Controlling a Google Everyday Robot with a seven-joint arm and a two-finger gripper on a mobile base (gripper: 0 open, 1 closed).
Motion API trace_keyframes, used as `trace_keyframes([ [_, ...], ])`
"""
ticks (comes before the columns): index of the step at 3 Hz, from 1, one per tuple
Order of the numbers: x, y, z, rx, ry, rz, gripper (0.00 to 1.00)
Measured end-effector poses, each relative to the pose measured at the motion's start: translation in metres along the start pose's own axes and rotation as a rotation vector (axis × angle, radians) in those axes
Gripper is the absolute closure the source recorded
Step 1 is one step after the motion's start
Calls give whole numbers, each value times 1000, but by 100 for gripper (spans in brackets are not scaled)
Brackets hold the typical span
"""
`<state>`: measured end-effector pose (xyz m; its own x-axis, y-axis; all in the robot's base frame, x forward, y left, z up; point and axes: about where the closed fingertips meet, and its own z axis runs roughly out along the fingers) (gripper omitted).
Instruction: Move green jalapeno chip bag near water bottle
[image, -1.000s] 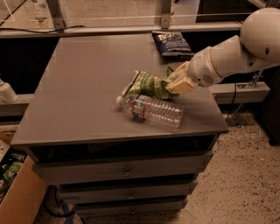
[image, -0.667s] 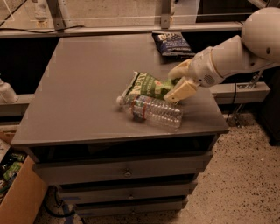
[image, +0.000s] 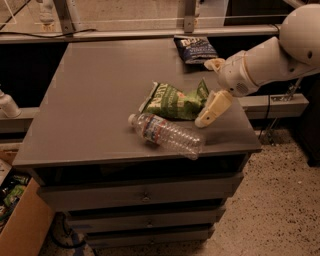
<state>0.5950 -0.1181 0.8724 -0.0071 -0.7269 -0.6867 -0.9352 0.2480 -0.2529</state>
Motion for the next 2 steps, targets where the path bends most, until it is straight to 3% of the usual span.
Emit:
trace_keyframes([
  [2, 10, -23, -25, 89, 16, 4, 0],
])
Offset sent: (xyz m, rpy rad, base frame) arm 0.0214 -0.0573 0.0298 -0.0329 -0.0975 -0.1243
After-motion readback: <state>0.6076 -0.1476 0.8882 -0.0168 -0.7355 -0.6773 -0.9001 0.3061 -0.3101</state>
